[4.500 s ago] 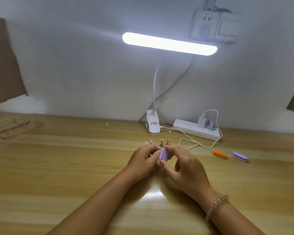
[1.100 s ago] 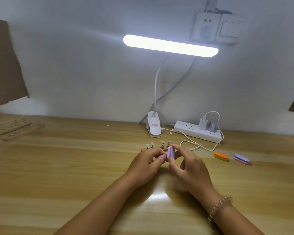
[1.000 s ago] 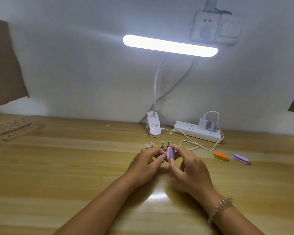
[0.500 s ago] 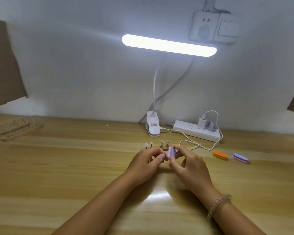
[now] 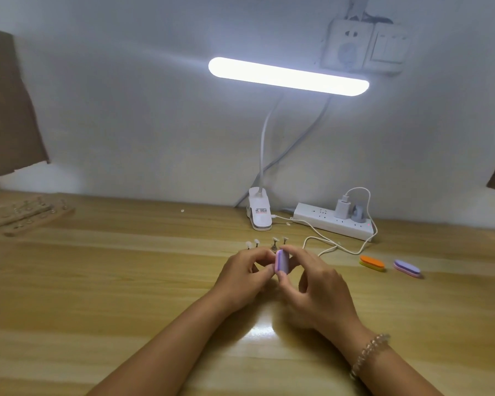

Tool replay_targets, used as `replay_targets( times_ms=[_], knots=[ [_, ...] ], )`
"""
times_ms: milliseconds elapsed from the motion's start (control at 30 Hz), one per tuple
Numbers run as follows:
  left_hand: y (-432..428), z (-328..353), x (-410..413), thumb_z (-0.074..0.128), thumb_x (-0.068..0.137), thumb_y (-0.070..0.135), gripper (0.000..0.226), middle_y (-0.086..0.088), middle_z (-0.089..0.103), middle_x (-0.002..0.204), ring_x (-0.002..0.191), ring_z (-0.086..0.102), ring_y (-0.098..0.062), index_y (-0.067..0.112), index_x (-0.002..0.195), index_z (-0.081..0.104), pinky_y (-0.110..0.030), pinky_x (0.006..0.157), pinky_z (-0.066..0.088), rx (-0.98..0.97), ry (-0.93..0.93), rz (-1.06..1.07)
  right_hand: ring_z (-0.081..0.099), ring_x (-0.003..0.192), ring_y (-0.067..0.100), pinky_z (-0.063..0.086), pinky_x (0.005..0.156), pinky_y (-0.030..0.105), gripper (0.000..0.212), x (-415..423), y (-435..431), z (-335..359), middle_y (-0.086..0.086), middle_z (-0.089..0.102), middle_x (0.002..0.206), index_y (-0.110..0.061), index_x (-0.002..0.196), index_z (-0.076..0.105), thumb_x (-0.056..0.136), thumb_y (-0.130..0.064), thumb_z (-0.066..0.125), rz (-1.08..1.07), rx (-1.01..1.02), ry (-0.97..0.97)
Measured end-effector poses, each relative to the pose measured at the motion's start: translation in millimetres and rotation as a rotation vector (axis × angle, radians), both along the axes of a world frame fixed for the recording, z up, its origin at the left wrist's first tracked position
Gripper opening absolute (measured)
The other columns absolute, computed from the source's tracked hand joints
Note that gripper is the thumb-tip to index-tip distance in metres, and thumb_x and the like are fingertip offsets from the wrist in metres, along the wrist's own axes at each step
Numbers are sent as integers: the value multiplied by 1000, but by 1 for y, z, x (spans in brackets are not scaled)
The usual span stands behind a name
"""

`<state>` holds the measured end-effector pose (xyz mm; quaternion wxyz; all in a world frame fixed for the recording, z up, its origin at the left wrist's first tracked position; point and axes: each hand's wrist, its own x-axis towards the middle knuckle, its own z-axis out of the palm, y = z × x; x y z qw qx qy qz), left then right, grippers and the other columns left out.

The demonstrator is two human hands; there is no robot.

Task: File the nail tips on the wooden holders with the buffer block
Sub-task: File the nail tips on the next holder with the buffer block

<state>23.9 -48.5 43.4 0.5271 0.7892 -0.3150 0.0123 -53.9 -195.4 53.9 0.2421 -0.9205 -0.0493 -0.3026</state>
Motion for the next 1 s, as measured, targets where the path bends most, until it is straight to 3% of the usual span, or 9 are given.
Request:
replay_targets(
  times_ms=[133, 267, 333, 467, 700, 833, 1000],
  knots=[
    [-2, 1, -1, 60, 98, 20, 18, 17, 68, 79, 54, 52, 6, 28, 88, 73, -24, 57, 40, 26, -25, 25, 58, 62, 11, 52, 63, 37, 35, 5, -8, 0, -23, 60, 89, -32, 115, 56, 83, -30, 71, -77, 62, 23],
    [-1, 1, 0, 58, 99, 20, 22, 23, 62, 68, 54, 47, -2, 31, 86, 71, -28, 57, 40, 25, -13, 22, 58, 64, 13, 50, 57, 34, 33, 1, -1, -5, -21, 62, 89, -33, 107, 48, 80, -35, 68, -34, -41, 46],
    [-1, 1, 0, 58, 99, 19, 19, 20, 64, 71, 54, 47, -2, 28, 90, 73, -32, 59, 42, 26, -13, 27, 59, 65, 13, 49, 59, 34, 33, 4, -4, -3, -21, 62, 89, -33, 106, 49, 80, -35, 69, -63, 13, 45],
    [-2, 1, 0, 59, 97, 17, 17, 17, 66, 76, 55, 51, 7, 24, 93, 74, -27, 60, 42, 53, -39, 17, 60, 67, 15, 50, 63, 35, 33, 6, -9, -5, -19, 64, 89, -33, 107, 50, 81, -35, 69, -102, 55, 39],
    [-2, 0, -1, 60, 97, 22, 15, 16, 68, 83, 64, 48, -3, 25, 95, 75, -34, 68, 47, 110, -48, 36, 57, 64, 13, 45, 63, 31, 33, 11, -13, -5, -18, 61, 83, -30, 105, 53, 79, -31, 73, -138, 134, 5],
    [-2, 1, -1, 60, 96, 21, 16, 16, 67, 81, 60, 48, -1, 25, 92, 75, -29, 62, 44, 85, -12, 50, 57, 64, 15, 50, 64, 36, 27, 12, -16, -8, -17, 62, 83, -28, 105, 57, 83, -17, 67, -128, 159, 3],
    [-3, 0, -2, 61, 96, 24, 14, 21, 64, 78, 62, 51, -9, 29, 92, 74, -26, 58, 41, 103, -19, 35, 62, 67, 13, 54, 71, 41, 30, 15, -19, -5, -22, 61, 91, -36, 112, 57, 86, -26, 67, -49, 232, 144]
  ],
)
